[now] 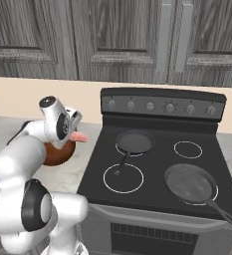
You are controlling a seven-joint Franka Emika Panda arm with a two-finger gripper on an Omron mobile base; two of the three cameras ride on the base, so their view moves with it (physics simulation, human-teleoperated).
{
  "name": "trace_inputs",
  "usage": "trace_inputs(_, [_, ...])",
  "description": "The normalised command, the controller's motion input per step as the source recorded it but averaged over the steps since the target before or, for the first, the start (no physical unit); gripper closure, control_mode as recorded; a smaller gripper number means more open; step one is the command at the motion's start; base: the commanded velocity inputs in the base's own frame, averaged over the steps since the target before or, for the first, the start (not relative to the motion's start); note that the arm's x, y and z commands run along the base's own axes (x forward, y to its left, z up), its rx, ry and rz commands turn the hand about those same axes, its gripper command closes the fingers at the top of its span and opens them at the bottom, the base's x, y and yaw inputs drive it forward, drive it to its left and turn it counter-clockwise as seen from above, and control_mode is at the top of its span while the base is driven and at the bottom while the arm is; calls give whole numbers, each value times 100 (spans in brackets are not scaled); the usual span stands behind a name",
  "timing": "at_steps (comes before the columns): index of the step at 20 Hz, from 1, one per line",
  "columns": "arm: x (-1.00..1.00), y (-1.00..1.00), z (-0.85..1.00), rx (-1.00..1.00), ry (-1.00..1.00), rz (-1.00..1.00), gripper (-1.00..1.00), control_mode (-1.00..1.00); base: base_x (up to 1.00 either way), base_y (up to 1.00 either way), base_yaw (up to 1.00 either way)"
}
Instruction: Place one of the steaks on the plate and the other in the bowl. Then place the bowl in the fridge.
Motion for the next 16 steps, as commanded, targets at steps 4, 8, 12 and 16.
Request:
trace_inputs(4, [12,62,-37,6,0,-2,100,-100,0,0,0])
trace_inputs(8, [23,60,-14,0,2,0,100,-100,0,0,0])
trace_inputs(12, [17,67,-6,0,14,1,100,-100,0,0,0])
trace_inputs(16, [0,44,-24,1,16,5,100,-100,0,0,0])
